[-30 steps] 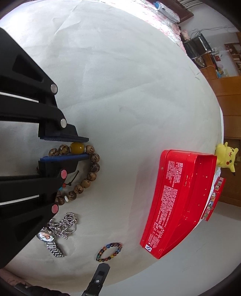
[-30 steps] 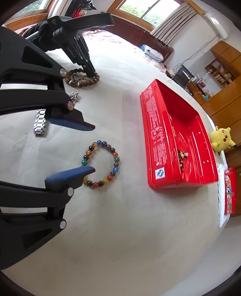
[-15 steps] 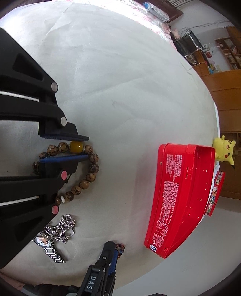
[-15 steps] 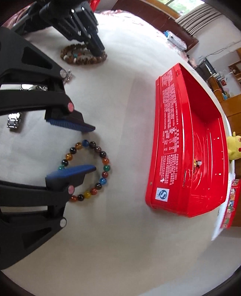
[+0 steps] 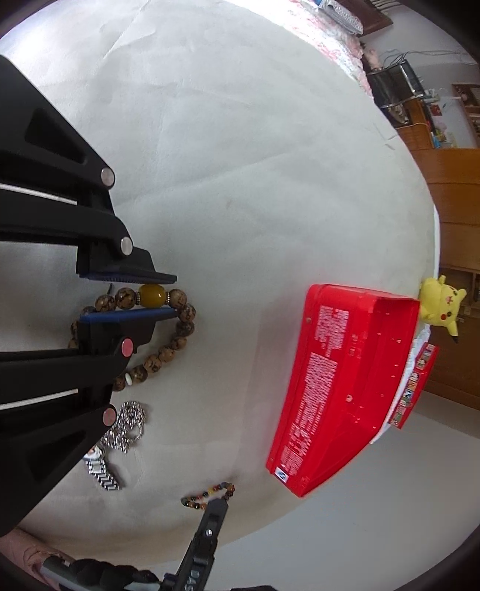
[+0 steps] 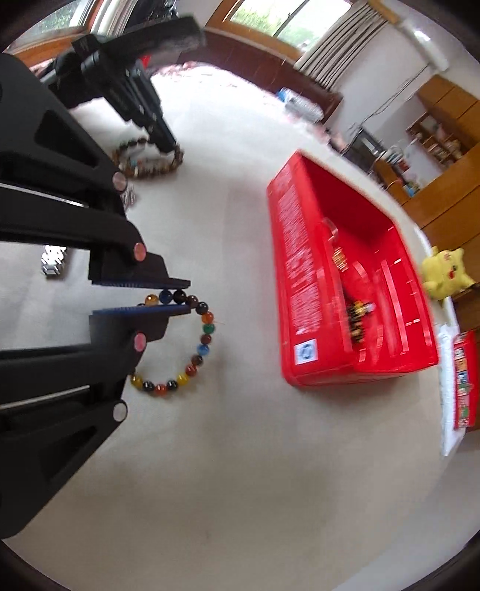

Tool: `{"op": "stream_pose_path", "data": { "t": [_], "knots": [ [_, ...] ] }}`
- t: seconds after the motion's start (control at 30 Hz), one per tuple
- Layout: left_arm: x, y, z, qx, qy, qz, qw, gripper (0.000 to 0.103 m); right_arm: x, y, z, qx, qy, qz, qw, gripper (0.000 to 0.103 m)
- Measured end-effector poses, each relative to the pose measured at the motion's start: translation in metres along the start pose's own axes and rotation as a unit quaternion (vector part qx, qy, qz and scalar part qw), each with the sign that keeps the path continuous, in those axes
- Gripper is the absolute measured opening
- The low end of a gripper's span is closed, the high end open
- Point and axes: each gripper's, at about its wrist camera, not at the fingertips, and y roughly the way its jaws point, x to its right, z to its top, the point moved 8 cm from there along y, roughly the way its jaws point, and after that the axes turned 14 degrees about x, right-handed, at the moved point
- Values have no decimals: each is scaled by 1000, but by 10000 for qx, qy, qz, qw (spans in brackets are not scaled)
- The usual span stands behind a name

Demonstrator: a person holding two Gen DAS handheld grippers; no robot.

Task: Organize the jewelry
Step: 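Carry both bracelets with both tools over the red box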

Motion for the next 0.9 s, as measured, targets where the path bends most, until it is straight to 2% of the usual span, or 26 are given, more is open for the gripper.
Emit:
{"op": "stream_pose_path", "data": {
  "t": [0.27, 0.9],
  "knots": [
    [14, -24, 20, 264, -16, -230, 9994, 12, -10, -32, 17, 262, 99, 327, 9991, 6],
    [35, -35, 69, 594, 149, -273, 9978, 12, -23, -38, 40, 371, -209, 142, 9990, 6]
  ]
}}
